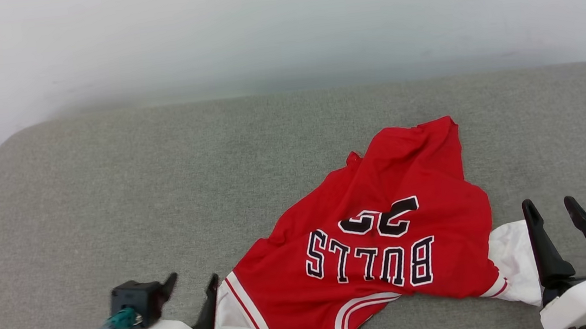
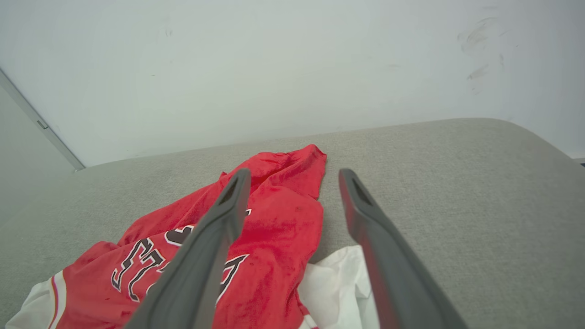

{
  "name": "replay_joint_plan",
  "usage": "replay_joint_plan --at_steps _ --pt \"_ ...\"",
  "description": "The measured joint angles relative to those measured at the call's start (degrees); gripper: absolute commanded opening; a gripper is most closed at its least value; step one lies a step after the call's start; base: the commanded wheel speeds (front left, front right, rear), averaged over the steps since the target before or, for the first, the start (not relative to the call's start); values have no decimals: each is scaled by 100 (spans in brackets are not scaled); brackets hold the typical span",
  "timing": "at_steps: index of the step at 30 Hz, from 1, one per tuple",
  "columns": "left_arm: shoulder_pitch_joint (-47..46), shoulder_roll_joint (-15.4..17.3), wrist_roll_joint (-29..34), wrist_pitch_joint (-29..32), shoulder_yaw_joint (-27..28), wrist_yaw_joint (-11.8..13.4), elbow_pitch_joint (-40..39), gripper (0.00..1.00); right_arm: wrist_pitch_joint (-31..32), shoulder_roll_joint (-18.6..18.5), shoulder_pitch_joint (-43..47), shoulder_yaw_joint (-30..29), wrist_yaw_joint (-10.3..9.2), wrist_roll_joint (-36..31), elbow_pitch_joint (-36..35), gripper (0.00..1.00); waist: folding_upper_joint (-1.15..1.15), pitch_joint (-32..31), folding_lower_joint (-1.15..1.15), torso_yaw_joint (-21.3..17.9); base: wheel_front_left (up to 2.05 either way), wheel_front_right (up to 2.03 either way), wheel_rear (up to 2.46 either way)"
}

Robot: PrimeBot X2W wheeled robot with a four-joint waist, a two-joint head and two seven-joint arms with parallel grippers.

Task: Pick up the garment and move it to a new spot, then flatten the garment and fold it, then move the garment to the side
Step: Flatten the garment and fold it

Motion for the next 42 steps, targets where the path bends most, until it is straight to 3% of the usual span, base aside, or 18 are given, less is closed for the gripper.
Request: replay_joint_plan --at_steps 6,14,21,25,28,29,32,42 --pt "158 -241 92 -760 354 419 -97 100 71 0 137 -56 0 21 -48 100 0 -172 0 -48 0 0 0" --pt "236 -357 194 -1207 463 590 -268 100 402 0 353 -308 -1 252 92 100 0 -214 0 -102 0 0 0" --pt "189 -421 225 -1314 458 612 -356 100 1432 -20 250 -1009 -1 361 843 100 0 -52 0 -97 0 0 0" --pt "110 -460 224 -1401 459 593 -345 100 2189 -319 -163 -1137 -1 455 1236 100 0 118 0 -72 0 0 0" --pt "30 -495 224 -1440 452 586 -328 100 2700 -578 -536 -1024 -1 532 1458 100 0 271 0 -45 0 0 0" --pt "-71 -530 219 -1506 453 538 -302 100 3080 -825 -964 -804 -1 612 1635 100 0 463 0 -15 0 0 0" --pt "-192 -564 215 -1555 441 489 -261 100 3361 -1055 -1447 -575 -1 659 1857 100 0 673 0 22 0 0 0" --pt "-485 -668 188 -1667 380 359 -38 100 4153 -1426 -2221 113 -1 936 2811 100 0 1192 0 209 0 0 0"
